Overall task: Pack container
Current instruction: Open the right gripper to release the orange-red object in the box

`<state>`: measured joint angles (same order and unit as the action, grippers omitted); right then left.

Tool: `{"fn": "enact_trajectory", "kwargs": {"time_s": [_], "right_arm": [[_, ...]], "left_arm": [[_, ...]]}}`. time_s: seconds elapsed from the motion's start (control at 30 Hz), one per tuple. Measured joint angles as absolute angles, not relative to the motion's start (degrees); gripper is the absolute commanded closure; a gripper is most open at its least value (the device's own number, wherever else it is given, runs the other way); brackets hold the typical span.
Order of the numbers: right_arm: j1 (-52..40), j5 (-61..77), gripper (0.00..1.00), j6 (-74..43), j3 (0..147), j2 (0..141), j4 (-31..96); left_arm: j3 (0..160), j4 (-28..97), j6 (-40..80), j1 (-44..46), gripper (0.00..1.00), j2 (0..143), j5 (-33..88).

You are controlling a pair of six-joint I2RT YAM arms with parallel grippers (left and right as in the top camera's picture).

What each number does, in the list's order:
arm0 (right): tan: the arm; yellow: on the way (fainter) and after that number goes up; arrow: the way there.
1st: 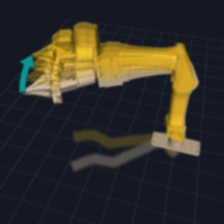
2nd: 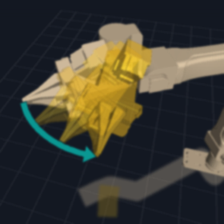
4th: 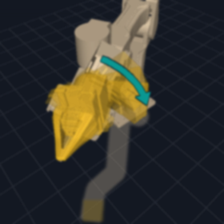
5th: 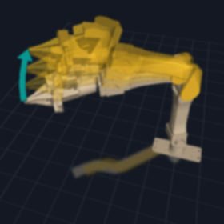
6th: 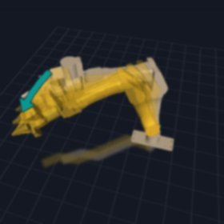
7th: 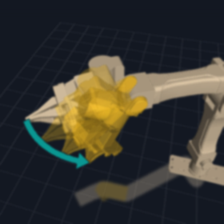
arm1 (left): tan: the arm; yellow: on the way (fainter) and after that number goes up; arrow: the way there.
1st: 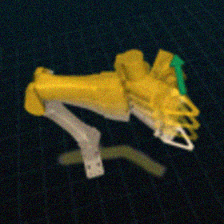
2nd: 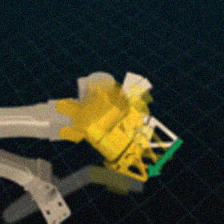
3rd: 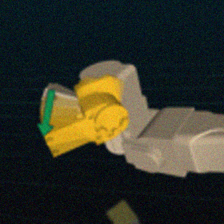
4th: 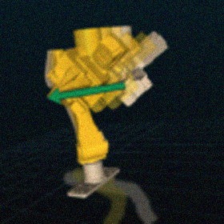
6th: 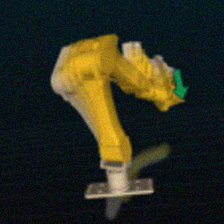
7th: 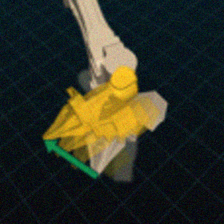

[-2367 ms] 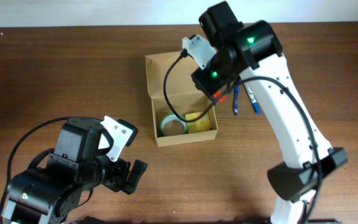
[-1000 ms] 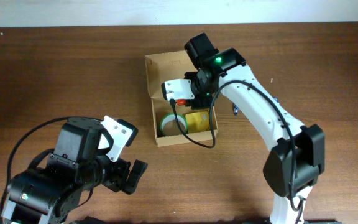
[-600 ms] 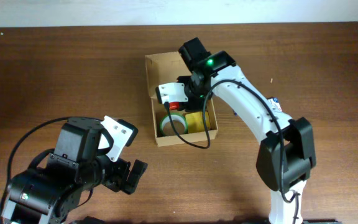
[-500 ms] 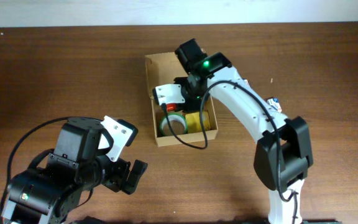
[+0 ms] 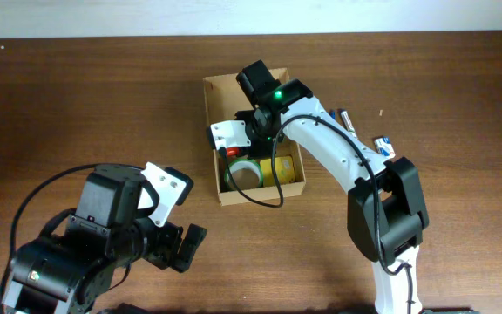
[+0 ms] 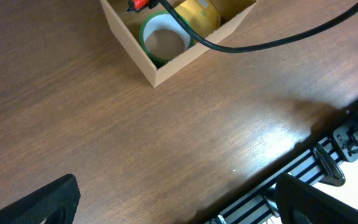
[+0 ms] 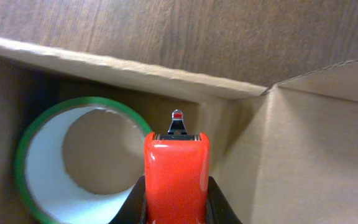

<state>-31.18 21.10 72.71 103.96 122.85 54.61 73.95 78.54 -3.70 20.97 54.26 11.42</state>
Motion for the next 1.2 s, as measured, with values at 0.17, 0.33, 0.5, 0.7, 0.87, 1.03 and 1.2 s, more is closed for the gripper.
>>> {"fn": "enact_trajectory", "kwargs": {"time_s": [0.17, 0.33, 0.5, 0.7, 0.87, 1.03, 1.2], "right_arm": [[-31.18, 21.08, 0.91, 72.75, 101.71, 122.85, 52.12], [-31.18, 21.08, 0.90, 72.71, 101.06, 122.87, 51.22], [-31.18, 21.08, 0.89, 72.75, 101.06, 122.98, 50.22], [-31.18, 21.08, 0.82, 72.97, 101.06, 123.74, 48.64], [-31.07, 21.08, 0.78, 73.08, 101.06, 124.70, 47.92], [-31.05, 21.08, 0.71, 73.14, 101.06, 124.95, 47.66], [-31.00, 21.10, 0.66, 73.25, 101.06, 124.95, 47.48]], "left_arm": [[73.95, 78.54, -3.70, 20.97, 0.00, 54.26, 11.42], [73.95, 78.54, -3.70, 20.97, 0.00, 54.26, 11.42], [73.95, 78.54, -3.70, 20.97, 0.00, 54.26, 11.42], [73.95, 78.52, -3.70, 20.97, 0.01, 54.26, 11.42], [73.95, 78.52, -3.70, 20.97, 0.00, 54.26, 11.42], [73.95, 78.54, -3.70, 20.97, 0.00, 54.26, 11.42], [73.95, 78.54, -3.70, 20.97, 0.00, 54.26, 11.42]]}}
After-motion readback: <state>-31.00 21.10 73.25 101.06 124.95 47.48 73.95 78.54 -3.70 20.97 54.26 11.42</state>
